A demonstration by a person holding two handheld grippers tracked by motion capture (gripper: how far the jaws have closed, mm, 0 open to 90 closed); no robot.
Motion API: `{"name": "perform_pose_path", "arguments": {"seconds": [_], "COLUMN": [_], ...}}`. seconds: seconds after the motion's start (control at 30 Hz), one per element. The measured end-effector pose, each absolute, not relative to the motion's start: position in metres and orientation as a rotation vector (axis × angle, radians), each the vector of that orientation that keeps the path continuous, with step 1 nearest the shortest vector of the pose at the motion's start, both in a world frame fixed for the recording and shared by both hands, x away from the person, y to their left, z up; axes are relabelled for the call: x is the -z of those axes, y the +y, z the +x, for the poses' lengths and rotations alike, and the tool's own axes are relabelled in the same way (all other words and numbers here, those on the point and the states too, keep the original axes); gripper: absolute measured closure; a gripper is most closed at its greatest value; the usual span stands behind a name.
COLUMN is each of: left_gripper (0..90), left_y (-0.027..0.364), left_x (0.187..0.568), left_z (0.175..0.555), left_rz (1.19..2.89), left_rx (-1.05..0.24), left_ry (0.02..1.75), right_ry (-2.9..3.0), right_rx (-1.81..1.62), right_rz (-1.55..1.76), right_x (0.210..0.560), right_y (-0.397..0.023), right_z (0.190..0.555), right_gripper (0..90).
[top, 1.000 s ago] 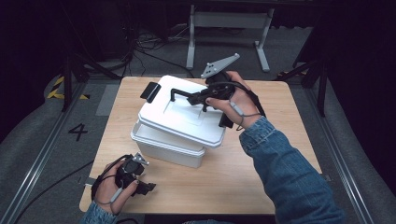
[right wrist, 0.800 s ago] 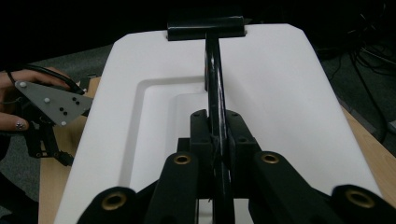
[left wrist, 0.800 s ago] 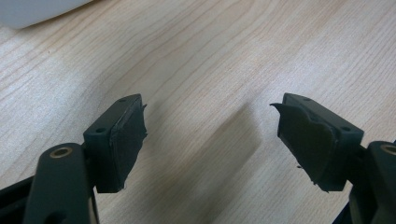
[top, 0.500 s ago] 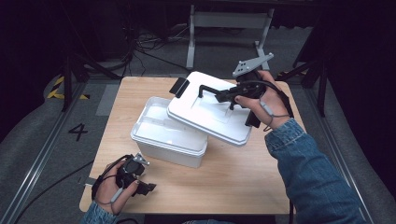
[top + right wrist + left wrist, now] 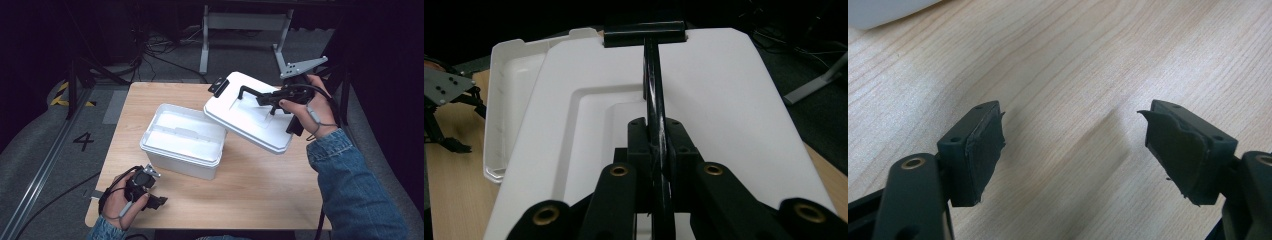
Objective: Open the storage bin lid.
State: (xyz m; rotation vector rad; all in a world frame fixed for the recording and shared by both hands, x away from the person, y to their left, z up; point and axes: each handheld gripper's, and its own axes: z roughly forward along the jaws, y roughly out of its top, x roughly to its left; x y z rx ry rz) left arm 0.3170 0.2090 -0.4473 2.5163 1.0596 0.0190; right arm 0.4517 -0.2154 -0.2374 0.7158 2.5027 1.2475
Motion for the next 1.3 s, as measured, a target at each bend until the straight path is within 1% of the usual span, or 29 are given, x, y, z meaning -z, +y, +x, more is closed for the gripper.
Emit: {"name": "perform_pose_path", "arguments": {"seconds": [0.33,0.37,0.57,0.93,1.3], "left_gripper": [24.3,24.3,24.4,24.3,24.3], "left_y": [0.208,0.208,0.208,0.207,0.207], "left_x": [0.447,0.447,0.447,0.447,0.448], "left_z": [0.317,0.317,0.317,0.317,0.317], "left_rz": [2.512,2.513,2.518,2.522,2.522], "left_rx": [-0.029,-0.029,-0.031,-0.04,-0.035], "left_ry": [1.058,1.057,1.056,1.05,1.053], "right_ry": [2.486,2.481,2.468,2.481,2.504], "right_rx": [-1.198,-1.199,-1.173,-1.098,-1.078], "right_rz": [0.819,0.842,0.905,0.987,1.051], "right_x": [0.25,0.255,0.268,0.311,0.349], "right_y": [-0.25,-0.258,-0.275,-0.298,-0.307], "right_z": [0.456,0.457,0.461,0.473,0.478], "right_gripper": [84.3,84.3,84.3,84.3,84.2]}}
